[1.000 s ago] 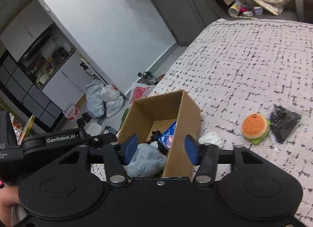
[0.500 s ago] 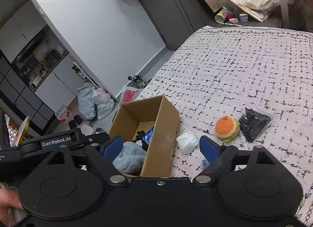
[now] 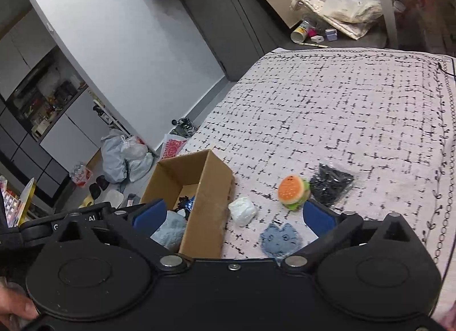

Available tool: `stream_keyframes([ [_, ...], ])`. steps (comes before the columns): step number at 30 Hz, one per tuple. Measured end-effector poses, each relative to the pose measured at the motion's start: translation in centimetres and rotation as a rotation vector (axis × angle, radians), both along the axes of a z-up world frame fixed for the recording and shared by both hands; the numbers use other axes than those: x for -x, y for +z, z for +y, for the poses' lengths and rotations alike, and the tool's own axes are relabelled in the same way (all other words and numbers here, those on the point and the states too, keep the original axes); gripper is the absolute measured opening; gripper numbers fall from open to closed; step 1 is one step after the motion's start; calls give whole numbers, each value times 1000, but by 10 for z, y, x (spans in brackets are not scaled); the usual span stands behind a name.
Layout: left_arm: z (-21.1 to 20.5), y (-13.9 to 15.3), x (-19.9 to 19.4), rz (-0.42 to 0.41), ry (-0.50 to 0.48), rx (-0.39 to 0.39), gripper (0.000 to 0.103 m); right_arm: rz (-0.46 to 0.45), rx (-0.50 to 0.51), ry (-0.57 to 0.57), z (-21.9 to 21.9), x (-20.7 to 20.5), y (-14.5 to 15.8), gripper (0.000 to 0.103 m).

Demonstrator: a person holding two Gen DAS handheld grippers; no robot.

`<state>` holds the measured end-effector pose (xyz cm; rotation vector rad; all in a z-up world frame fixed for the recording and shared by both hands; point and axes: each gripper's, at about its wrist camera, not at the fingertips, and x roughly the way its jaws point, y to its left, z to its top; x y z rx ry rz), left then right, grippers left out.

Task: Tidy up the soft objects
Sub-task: 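Lower the left gripper onto the denim cat plush and close it while the right gripper approaches the black bag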

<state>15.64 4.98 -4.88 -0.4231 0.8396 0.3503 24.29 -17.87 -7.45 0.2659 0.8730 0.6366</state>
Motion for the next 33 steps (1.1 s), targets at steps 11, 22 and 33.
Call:
stream_keyframes([
  [11, -34, 5, -1, -1, -9, -14, 90, 73, -71, -72, -41, -10, -8, 103],
  [22, -58, -9, -8, 20, -23, 1, 90, 135, -86, -83, -61, -18, -22, 103],
  [33, -74, -27, -21, 41, -28, 35, 90, 187, -131, -186, -98, -34, -35, 103],
])
